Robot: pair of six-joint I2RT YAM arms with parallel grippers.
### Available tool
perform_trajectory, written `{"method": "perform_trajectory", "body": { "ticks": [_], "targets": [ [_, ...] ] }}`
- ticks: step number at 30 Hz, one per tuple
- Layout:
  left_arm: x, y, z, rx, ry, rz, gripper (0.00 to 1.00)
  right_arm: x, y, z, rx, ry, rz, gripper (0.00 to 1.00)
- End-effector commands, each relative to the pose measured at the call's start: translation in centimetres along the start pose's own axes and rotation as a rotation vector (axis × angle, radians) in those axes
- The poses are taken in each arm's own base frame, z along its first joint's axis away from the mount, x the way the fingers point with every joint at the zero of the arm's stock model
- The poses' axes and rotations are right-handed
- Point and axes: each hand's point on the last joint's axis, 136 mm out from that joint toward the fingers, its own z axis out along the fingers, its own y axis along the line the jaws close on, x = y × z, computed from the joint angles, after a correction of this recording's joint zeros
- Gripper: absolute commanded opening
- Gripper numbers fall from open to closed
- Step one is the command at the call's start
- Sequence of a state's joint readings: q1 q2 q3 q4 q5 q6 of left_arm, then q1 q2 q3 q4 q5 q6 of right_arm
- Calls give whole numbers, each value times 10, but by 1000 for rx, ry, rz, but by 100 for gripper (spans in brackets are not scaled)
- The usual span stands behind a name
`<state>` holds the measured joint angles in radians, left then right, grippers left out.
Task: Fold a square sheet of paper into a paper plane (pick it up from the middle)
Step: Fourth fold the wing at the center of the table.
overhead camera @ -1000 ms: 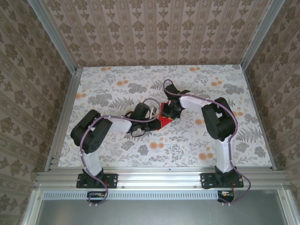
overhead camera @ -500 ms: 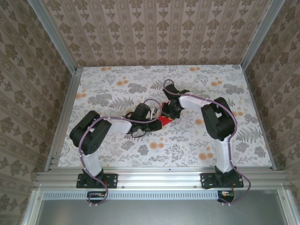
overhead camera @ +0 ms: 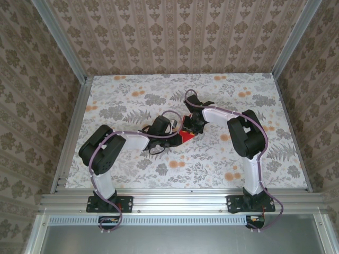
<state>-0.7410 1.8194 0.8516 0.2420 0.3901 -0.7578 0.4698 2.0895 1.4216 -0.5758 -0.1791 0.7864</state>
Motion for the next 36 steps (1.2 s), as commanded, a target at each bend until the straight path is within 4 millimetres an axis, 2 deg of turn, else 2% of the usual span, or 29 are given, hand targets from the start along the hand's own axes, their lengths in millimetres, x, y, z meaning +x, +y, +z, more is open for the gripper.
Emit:
{"method": "perform_trajectory", "body": {
  "ticks": [1, 8, 14, 21, 27, 36],
  "targets": [
    [0, 6, 3, -39, 2, 20, 14, 45, -116, 59, 421, 138, 52, 33],
    [6, 13, 7, -57, 24, 11, 13, 46, -116, 59, 421, 139, 52, 33],
    [9, 26, 3, -123, 27, 22, 13, 46, -117, 60, 422, 140, 53, 33],
    [10, 31, -1, -160, 23, 31, 12, 47, -119, 62, 430, 144, 56, 33],
    [33, 30, -1, -139, 80, 34, 11, 48, -120, 63, 432, 147, 55, 33],
    [57, 41, -16, -176, 142, 49, 7, 48, -122, 63, 440, 147, 56, 33]
  ]
}}
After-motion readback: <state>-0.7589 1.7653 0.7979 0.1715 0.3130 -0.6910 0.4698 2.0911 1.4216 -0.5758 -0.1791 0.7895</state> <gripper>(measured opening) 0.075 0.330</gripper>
